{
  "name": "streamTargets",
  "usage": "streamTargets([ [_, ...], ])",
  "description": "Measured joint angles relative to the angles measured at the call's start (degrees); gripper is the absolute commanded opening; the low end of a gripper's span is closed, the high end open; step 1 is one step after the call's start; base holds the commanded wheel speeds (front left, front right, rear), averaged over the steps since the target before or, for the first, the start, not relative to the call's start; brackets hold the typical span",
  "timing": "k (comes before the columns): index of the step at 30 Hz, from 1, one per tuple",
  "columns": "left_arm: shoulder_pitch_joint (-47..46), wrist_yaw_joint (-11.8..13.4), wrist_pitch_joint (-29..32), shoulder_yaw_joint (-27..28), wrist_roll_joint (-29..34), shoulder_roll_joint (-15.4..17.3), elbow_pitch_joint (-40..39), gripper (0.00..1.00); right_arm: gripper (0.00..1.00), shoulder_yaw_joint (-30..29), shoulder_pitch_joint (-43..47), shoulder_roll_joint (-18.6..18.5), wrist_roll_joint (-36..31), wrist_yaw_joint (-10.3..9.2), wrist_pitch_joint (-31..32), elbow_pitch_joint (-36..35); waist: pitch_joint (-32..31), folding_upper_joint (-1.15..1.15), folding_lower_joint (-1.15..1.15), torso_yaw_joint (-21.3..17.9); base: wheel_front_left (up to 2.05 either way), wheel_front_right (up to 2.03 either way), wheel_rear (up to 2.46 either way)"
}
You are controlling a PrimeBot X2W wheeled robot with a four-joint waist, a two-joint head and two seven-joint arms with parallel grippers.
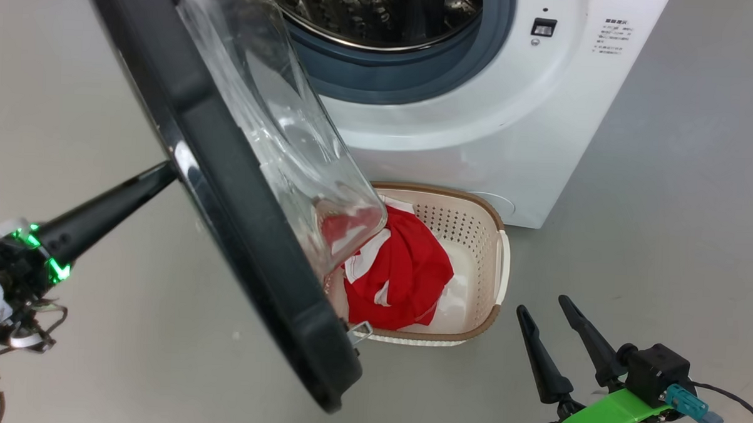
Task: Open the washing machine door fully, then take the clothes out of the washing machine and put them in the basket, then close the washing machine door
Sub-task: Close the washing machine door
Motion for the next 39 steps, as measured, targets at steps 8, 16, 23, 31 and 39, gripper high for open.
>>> streamTargets([
  [8,-2.79,0.0,-0.04,-1.26,3.66,-2.04,-0.13,0.0,1.0,-0.49,-1.22,0.43,0.0,0.0,0.0,-0.13,0.75,0.0,0.0,-1.74,0.0,0.0,0.0],
  [16,-5.17,0.0,-2.08,-4.55,6.68,-2.82,-0.11,0.0,1.0,-0.55,-1.57,1.05,0.0,0.0,0.0,-0.3,1.74,0.0,0.0,-3.96,0.0,0.0,0.0],
  [23,-7.83,0.0,-5.84,-6.98,8.54,-2.79,0.93,0.0,1.0,-0.76,-2.6,1.58,0.0,0.0,0.0,-0.58,2.86,0.0,0.0,-6.21,0.0,0.0,0.0],
  [31,-10.72,0.0,-11.83,-10.4,10.93,-2.26,2.31,0.0,1.0,-0.76,-3.6,1.98,0.0,0.0,0.0,-0.68,3.97,0.0,0.0,-8.35,0.0,0.0,0.0],
  [39,-13.99,0.0,-18.42,-14.34,12.07,-0.43,5.36,0.0,1.0,-0.74,-4.66,2.15,0.01,0.0,0.0,-0.73,4.88,0.0,0.0,-9.93,0.0,0.0,0.0],
])
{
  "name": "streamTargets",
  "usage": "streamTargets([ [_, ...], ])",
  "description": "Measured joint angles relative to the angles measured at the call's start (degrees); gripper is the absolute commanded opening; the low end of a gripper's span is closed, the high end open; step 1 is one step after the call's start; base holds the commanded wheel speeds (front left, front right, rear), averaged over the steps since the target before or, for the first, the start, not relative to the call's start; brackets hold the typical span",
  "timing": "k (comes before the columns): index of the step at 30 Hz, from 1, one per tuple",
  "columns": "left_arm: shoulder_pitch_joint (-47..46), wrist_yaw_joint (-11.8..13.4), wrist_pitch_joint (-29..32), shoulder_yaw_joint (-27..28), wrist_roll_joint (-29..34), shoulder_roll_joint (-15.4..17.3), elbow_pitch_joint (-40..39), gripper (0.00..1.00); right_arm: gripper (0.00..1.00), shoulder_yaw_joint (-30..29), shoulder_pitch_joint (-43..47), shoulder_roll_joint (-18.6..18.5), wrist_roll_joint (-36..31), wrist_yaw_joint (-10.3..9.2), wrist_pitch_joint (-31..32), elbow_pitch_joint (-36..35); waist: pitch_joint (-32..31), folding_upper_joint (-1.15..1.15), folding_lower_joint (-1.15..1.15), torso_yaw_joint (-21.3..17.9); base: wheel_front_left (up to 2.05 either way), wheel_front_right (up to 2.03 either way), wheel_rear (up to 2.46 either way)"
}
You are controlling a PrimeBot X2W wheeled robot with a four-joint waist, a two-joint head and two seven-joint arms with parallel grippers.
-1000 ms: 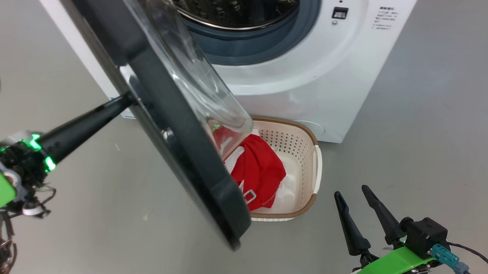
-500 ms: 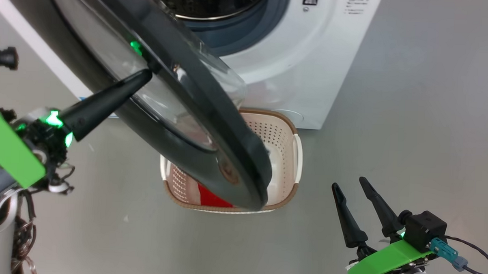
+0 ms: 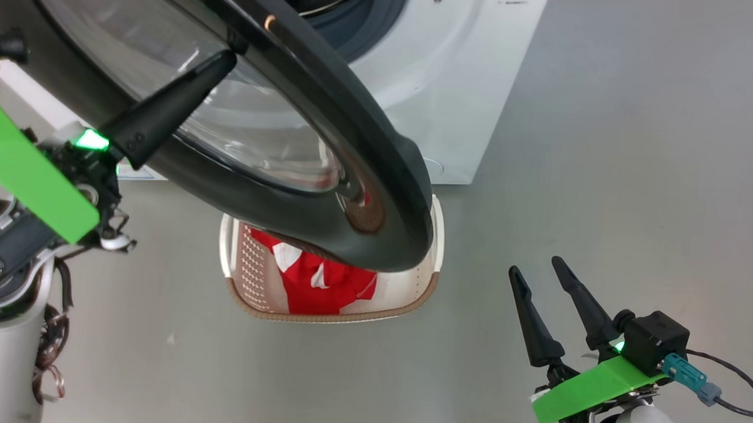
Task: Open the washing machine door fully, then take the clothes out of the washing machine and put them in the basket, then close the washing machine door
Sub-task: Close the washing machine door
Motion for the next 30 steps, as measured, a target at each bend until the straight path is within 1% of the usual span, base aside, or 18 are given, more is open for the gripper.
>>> streamTargets([
  [13,-5.29,0.0,-9.12,-5.97,0.38,5.12,4.49,0.0,1.0,0.2,-0.85,0.11,1.09,0.0,0.0,-0.74,1.9,0.0,0.0,-3.73,0.0,0.0,0.0],
  [23,-9.43,0.0,-15.02,-10.57,0.41,9.14,8.49,0.0,1.0,0.64,-1.79,0.15,2.19,0.0,0.0,-1.44,3.78,0.0,0.0,-6.92,0.0,0.0,0.0],
  [30,-12.49,0.0,-18.79,-12.91,0.3,11.12,11.16,0.0,1.0,0.69,-2.44,0.19,2.71,0.0,0.0,-1.99,5.06,0.0,0.0,-8.91,0.0,0.0,0.0],
])
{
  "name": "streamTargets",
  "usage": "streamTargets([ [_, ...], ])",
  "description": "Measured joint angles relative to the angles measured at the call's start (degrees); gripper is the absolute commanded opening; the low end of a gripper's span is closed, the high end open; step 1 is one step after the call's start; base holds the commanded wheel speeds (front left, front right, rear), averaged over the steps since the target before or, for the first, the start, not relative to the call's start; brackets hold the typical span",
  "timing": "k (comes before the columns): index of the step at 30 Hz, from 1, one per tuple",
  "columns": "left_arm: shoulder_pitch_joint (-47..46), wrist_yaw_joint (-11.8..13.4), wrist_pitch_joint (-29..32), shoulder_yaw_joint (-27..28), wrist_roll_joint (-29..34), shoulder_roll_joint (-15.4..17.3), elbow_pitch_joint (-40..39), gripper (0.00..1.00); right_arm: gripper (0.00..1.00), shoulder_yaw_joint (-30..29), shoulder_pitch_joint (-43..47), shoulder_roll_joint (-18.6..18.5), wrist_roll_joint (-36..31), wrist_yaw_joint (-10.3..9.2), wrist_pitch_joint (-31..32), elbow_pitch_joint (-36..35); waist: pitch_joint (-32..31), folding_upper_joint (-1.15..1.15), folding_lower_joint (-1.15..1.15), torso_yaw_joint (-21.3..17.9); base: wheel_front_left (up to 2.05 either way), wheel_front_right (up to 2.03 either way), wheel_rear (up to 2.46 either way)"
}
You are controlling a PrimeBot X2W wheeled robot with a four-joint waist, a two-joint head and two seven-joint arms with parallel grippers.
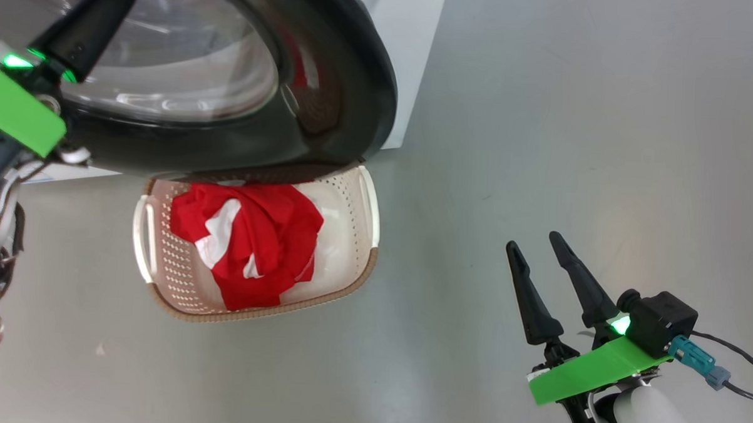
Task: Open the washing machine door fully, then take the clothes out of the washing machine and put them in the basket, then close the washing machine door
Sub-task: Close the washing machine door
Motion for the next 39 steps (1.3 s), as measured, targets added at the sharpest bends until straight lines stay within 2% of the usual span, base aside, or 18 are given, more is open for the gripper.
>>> streamTargets([
  [19,-6.18,0.05,-8.72,-5.91,-1.38,4.05,6.33,0.0,1.0,0.36,-1.1,0.04,1.41,0.0,0.0,-0.35,1.26,0.0,0.0,-3.12,0.0,0.0,0.0],
  [30,-4.82,0.07,-11.46,-9.68,-4.49,5.34,3.33,0.0,1.0,-0.11,-0.92,0.04,0.82,0.0,0.0,-0.13,-0.83,0.0,0.0,-1.49,0.0,0.0,0.0],
  [37,2.84,0.07,-16.62,-12.81,-4.47,6.16,-0.65,0.0,1.0,-0.78,0.71,0.04,-1.13,0.0,0.0,0.45,-3.35,0.0,0.0,0.97,0.0,0.0,0.0],
  [38,3.86,0.07,-17.6,-13.07,-4.47,6.35,-0.9,0.02,1.0,-0.83,1.04,0.07,-1.15,0.0,0.0,0.59,-3.71,0.0,0.0,1.31,0.0,0.0,0.0],
  [39,4.87,0.07,-18.47,-13.45,-4.42,6.54,-1.04,0.14,1.0,-0.92,1.39,0.05,-1.18,0.0,0.0,0.65,-4.04,0.0,0.0,1.65,0.0,0.0,0.0],
])
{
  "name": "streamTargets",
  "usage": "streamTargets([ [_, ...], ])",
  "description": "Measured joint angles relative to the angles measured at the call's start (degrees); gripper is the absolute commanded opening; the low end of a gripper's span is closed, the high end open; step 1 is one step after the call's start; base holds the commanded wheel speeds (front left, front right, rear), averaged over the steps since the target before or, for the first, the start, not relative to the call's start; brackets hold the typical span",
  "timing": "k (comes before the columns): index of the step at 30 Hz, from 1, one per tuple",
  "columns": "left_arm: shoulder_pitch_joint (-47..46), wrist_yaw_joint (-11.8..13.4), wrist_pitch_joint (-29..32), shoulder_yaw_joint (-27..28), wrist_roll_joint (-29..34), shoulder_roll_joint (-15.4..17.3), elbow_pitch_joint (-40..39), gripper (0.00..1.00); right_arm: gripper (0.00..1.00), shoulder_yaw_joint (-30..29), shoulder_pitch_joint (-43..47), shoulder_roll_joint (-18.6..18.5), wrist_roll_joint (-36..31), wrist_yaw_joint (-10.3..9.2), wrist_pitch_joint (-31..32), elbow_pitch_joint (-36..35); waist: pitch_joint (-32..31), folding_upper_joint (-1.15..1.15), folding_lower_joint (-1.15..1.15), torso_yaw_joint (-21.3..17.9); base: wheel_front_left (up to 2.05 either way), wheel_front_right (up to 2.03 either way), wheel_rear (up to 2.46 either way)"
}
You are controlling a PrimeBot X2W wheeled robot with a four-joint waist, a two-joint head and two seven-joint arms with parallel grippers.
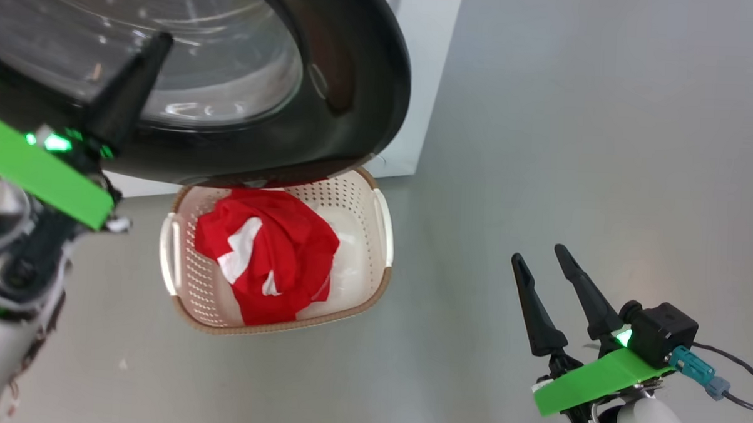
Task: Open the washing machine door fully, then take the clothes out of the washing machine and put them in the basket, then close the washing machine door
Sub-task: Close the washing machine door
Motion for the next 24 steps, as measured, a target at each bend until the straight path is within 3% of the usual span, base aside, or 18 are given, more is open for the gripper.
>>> streamTargets([
  [1,1.02,0.0,-0.86,-0.34,0.14,0.08,-0.13,0.23,1.0,-0.1,0.29,-0.01,-0.13,0.0,0.0,0.04,-0.31,0.0,0.0,0.37,0.0,0.0,0.0],
  [7,7.1,0.0,-5.57,-1.76,-0.11,0.66,-0.65,0.46,1.0,-0.56,1.5,0.01,-1.04,0.0,0.0,0.27,-2.01,0.0,0.0,2.49,0.0,0.0,0.0],
  [9,8.58,0.0,-6.8,-2.36,-0.16,0.8,-0.62,0.61,1.0,-0.79,1.92,0.0,-1.19,0.0,0.0,0.31,-2.42,0.0,0.0,3.19,0.0,0.0,0.0],
  [11,9.76,0.0,-7.93,-2.87,-0.24,0.82,-0.51,0.65,1.0,-1.01,2.32,0.0,-1.59,0.0,0.0,0.34,-2.77,0.0,0.0,3.86,0.0,0.0,0.0],
  [12,10.32,0.0,-8.55,-3.08,-0.25,0.86,-0.4,0.73,1.0,-1.11,2.47,0.01,-1.65,0.0,0.0,0.43,-2.93,0.0,0.0,4.16,0.0,0.0,0.0],
  [16,12.84,0.0,-10.71,-3.7,-0.4,0.98,-0.27,0.75,1.0,-1.42,2.49,-0.04,-1.87,0.0,0.0,0.55,-3.56,0.0,0.0,5.03,0.0,0.0,0.0],
  [18,14.24,0.0,-11.69,-4.05,-0.51,1.18,0.07,0.85,1.0,-1.47,2.51,-0.13,-1.87,0.0,0.0,0.57,-3.88,0.0,0.0,5.32,0.0,0.0,0.0],
  [24,18.4,0.0,-13.6,-4.35,-0.52,1.67,1.54,0.98,1.0,-1.63,3.58,-0.57,-1.87,0.0,0.0,0.59,-4.84,0.0,0.0,5.78,0.0,0.0,0.0],
])
